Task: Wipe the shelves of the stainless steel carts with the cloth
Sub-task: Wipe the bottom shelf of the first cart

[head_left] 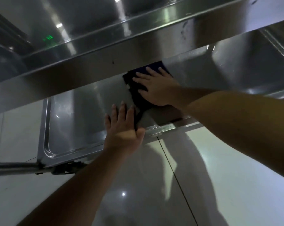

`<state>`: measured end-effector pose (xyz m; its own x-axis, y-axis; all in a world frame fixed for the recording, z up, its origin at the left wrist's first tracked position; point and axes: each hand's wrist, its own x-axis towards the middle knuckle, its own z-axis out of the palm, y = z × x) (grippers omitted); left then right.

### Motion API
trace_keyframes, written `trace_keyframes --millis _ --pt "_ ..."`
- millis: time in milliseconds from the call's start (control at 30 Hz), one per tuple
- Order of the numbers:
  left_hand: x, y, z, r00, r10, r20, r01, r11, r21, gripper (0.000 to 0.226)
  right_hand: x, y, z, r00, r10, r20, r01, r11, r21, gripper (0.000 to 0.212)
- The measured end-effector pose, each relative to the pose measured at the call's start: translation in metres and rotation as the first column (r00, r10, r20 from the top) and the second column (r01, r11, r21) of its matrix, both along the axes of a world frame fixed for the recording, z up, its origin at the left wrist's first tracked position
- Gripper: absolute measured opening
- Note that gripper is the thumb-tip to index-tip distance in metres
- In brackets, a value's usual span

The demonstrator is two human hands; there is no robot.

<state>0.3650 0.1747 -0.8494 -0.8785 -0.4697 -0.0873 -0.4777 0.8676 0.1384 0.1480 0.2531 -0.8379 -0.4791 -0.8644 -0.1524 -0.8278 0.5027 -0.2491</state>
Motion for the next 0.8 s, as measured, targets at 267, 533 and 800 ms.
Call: trace_keyframes --millis 267,533,800 --pt "0.001 0.002 0.004 0.999 0.022 -0.028 -0.022 1.000 -0.002 0.079 -0.131 0.138 0.007 0.818 -0.574 -0.028 0.574 0.818 0.015 0.064" --pt "-0.001 0.010 0.006 0.996 0.053 -0.068 -0.055 0.998 -0.032 0.079 -0.129 0.243 0.004 0.715 -0.698 -0.040 0.698 0.716 0.001 0.059" --pt "-0.003 0.012 0.009 0.998 0.016 -0.057 -0.020 0.997 -0.075 0.087 -0.003 0.246 0.019 0.927 -0.373 -0.036 0.375 0.922 0.096 0.074"
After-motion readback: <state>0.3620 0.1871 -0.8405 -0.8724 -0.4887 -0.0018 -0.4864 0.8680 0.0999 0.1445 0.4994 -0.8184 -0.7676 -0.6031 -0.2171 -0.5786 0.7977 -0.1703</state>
